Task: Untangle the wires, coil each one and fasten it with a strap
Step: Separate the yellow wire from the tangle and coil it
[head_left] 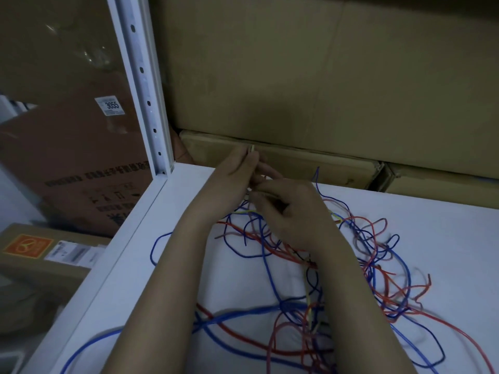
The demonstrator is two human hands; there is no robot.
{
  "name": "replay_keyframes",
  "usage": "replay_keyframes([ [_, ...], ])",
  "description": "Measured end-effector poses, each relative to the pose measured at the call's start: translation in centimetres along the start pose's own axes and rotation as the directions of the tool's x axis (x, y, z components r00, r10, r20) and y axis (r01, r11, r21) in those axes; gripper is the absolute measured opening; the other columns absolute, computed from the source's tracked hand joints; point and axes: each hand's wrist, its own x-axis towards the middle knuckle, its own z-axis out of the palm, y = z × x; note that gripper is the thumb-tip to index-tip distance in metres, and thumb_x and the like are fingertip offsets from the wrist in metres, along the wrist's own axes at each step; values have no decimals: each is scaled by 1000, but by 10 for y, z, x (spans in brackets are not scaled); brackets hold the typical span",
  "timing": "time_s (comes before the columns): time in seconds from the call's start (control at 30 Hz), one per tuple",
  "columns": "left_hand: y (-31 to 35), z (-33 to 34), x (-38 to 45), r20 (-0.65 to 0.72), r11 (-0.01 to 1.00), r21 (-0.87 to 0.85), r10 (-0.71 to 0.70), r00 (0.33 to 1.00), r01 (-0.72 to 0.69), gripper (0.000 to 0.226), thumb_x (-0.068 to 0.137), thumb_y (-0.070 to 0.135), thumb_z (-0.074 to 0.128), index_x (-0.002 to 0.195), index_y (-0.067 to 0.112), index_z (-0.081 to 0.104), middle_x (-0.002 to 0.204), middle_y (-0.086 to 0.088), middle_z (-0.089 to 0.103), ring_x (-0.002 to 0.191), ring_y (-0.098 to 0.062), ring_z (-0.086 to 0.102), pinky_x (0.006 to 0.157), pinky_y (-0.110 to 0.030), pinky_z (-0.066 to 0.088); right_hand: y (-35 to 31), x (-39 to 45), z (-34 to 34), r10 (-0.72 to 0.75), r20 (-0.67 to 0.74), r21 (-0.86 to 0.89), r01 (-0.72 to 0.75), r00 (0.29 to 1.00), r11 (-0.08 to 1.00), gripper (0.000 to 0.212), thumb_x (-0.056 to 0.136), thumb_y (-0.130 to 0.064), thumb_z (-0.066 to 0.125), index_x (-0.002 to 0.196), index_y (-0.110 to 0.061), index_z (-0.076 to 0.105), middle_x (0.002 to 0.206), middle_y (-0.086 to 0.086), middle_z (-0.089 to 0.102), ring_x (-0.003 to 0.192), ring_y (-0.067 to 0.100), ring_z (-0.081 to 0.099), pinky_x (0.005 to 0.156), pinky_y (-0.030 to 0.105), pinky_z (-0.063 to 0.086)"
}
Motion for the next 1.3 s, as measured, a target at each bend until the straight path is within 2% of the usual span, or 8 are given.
replay_keyframes([
  [0.2, 8, -1, -5, 236, 1000, 4, 2, 972, -3, 41, 104, 16, 35, 65, 19, 49, 47, 9, 49, 44, -5, 41, 48, -19, 32, 11, 4, -9, 115, -263, 84, -96, 958, 992, 3, 81, -22, 73, 80, -21, 70, 59, -20, 55, 56, 1, 48, 55, 17, 35],
  [0.33, 10, 0, -5, 277, 999, -24, -26, 961, 34, 39, 104, 19, 32, 72, 15, 54, 45, 10, 38, 44, -7, 29, 51, -26, 23, 11, 6, -11, 181, -279, 260, -107, 943, 960, 15, 86, -6, 67, 91, -19, 64, 73, -23, 60, 70, -9, 56, 65, 5, 37],
  [0.53, 9, 1, -7, 264, 994, -97, -15, 964, 42, 37, 100, 32, 38, 69, 15, 45, 47, 15, 32, 42, -1, 26, 44, -15, 23, 12, 3, -16, 224, -187, 279, -167, 956, 946, 11, 89, -15, 65, 92, -25, 62, 76, -11, 56, 64, 13, 48, 59, 18, 39],
  [0.7, 11, 9, -3, 117, 932, -362, 76, 990, -29, 42, 103, 30, 35, 64, 15, 42, 44, 12, 28, 41, -4, 20, 43, -18, 19, 20, 0, -17, 224, -111, 275, -186, 968, 943, 32, 100, -22, 48, 69, -24, 58, 60, 6, 60, 54, 3, 51, 56, 17, 38],
  [0.83, 13, 20, 2, -2, 818, -571, -83, 997, 67, 42, 105, 29, 31, 68, 14, 44, 40, 9, 26, 37, -4, 17, 39, -19, 13, 30, -2, -16, 255, -53, 189, -242, 965, 952, 17, 101, -21, 46, 99, -32, 59, 69, -2, 64, 59, 4, 56, 58, 19, 41],
  [0.97, 15, 28, 4, -32, 740, -666, -155, 987, 95, 42, 106, 28, 28, 69, 16, 45, 41, 9, 27, 36, -3, 17, 43, -23, 9, 34, -1, -16, 330, -56, 177, -316, 942, 932, 36, 98, -17, 49, 130, -31, 41, 79, -6, 68, 65, 11, 64, 62, 29, 50],
  [1.2, 18, 30, 2, 73, 630, -769, -80, 994, 107, 38, 106, 26, 22, 75, 15, 42, 47, 8, 32, 38, -4, 22, 49, -24, 12, 35, -2, -20, 291, -239, -48, -310, 927, 949, 6, 95, -18, 55, 101, -17, 55, 76, -6, 70, 76, 27, 62, 68, 44, 51],
  [1.3, 20, 30, 1, 17, 600, -797, -84, 996, 65, 38, 105, 26, 22, 75, 15, 41, 48, 8, 34, 39, -5, 25, 48, -21, 19, 31, -1, -20, 302, -163, -26, -310, 939, 950, 3, 91, -20, 61, 93, -20, 63, 72, -8, 67, 69, 18, 63, 65, 39, 52],
])
